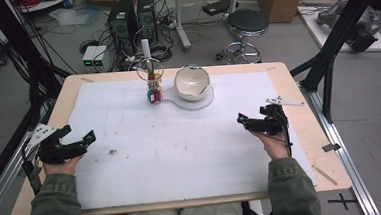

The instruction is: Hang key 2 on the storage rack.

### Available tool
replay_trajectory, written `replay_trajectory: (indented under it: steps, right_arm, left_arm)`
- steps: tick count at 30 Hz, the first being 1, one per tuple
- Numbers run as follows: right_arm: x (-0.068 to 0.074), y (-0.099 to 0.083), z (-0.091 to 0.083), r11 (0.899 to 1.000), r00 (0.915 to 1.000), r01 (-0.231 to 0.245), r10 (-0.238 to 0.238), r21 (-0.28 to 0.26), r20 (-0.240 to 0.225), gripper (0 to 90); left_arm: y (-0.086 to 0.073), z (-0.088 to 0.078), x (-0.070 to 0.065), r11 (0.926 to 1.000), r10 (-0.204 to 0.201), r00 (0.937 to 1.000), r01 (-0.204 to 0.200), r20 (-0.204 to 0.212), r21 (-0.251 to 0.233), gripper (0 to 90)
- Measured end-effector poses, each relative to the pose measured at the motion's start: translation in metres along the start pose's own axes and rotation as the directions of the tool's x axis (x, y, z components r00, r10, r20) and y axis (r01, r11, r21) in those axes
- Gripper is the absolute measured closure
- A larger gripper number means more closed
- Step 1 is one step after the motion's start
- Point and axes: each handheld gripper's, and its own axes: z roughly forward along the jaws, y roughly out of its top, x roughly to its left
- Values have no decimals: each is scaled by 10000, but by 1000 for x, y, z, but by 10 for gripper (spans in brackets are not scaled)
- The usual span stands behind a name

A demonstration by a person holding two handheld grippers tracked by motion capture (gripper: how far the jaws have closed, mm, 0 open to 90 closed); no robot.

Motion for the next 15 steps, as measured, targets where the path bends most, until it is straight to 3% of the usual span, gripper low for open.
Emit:
replay_trajectory:
  steps: [4, 7, 15]
  right_arm:
    - [-4, -10, -2, 9996, 9996, -110, 117, -252, 263, 20]
    - [-6, -15, -3, 9979, 9988, -433, 443, -478, 188, 20]
    - [-5, -21, -3, 9987, 9984, 72, -44, -500, 568, 20]
  left_arm:
    - [0, 0, 0, 10000, -23, 10000, 23, -5, 17, 17]
    - [0, 0, 0, 10000, -24, 10000, 24, 4, 20, 17]
    - [0, 0, 0, 10000, -51, 10000, 50, 53, 54, 17]
